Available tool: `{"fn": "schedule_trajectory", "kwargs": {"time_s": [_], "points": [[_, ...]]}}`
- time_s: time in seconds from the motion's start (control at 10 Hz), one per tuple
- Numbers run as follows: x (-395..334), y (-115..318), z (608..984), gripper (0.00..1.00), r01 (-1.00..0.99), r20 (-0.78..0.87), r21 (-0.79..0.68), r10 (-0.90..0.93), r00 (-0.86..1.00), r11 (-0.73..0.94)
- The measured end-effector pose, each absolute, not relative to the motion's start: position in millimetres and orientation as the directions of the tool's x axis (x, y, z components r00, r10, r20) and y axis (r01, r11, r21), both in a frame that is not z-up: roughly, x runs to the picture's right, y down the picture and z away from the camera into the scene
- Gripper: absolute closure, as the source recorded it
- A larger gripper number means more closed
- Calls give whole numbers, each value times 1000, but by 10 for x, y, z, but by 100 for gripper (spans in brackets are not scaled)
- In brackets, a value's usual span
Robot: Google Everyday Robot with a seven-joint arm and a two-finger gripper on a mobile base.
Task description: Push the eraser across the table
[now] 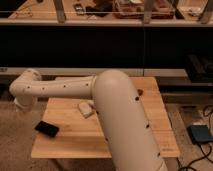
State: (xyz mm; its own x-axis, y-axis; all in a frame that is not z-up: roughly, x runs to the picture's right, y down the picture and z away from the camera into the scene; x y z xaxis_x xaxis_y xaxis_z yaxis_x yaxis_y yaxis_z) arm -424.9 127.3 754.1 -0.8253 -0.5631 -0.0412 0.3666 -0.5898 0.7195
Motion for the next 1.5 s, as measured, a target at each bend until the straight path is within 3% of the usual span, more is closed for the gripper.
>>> {"fn": "schedule_trajectory", "kwargs": {"time_s": [0.4,1.5], "points": [[-4381,1525,7824,100,398,39,730,-548,-836,-555],[-4370,1744,8337,100,294,-12,719,-433,-901,-630]]}}
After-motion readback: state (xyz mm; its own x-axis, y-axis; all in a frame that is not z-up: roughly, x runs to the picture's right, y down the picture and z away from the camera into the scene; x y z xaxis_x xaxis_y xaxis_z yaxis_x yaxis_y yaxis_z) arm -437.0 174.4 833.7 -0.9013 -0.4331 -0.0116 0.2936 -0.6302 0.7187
